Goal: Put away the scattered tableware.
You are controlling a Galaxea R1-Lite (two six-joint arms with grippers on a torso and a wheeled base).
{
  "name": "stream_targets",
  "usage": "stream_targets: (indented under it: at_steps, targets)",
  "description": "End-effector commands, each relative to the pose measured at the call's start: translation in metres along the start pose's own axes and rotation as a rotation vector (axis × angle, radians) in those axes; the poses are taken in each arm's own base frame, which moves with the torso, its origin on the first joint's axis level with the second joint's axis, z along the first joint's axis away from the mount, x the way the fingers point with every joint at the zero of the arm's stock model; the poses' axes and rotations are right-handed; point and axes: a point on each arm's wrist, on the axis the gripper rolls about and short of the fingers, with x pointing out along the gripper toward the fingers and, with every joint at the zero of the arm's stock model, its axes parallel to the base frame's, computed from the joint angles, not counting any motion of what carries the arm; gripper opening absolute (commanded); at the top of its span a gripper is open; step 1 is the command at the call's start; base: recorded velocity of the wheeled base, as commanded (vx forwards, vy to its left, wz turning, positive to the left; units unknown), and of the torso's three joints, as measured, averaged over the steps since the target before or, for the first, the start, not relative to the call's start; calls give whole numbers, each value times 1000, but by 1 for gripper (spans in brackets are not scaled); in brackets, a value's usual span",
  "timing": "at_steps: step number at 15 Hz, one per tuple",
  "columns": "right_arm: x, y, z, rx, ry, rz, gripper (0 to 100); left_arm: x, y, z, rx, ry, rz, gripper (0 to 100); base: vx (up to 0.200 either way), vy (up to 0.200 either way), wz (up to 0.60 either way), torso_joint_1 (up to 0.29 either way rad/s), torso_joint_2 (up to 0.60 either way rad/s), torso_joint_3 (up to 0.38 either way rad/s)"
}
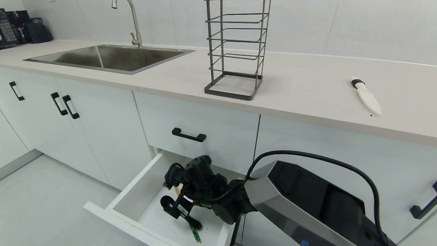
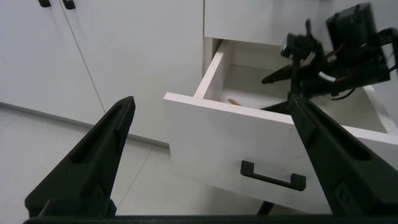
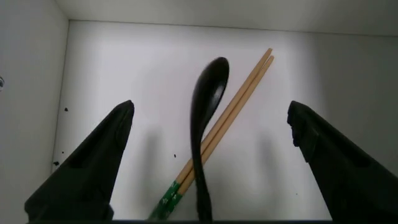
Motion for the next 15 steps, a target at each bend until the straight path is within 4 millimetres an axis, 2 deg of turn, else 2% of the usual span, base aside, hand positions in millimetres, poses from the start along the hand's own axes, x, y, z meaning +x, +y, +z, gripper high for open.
stream_targets:
  at_steps: [1, 2, 3, 5, 6, 9, 12, 15]
  targets:
    - [-47, 5, 50, -25, -109, -10, 100, 0, 0, 0, 0, 1, 0, 100, 0, 0, 0, 0, 0, 0]
    - [-78, 6, 66, -33, -162, -24, 100, 0, 0, 0, 0, 1, 0, 100, 0, 0, 0, 0, 0, 0]
    - [-107, 9, 73, -36, -201, -29, 100, 0, 0, 0, 0, 1, 0, 100, 0, 0, 0, 0, 0, 0]
    - [-155, 31, 70, -40, -242, -9, 100, 0, 0, 0, 0, 1, 0, 100, 0, 0, 0, 0, 0, 0]
    - [-177, 41, 63, -44, -236, 1, 100, 0, 0, 0, 0, 1, 0, 100, 0, 0, 0, 0, 0, 0]
    - [-234, 52, 31, -3, -195, -22, 100, 0, 0, 0, 0, 1, 0, 100, 0, 0, 0, 0, 0, 0]
    - [-277, 54, 13, 10, -211, -40, 100, 0, 0, 0, 0, 1, 0, 100, 0, 0, 0, 0, 0, 0]
    - [-324, 56, -15, 29, -200, -80, 100, 0, 0, 0, 0, 1, 0, 100, 0, 0, 0, 0, 0, 0]
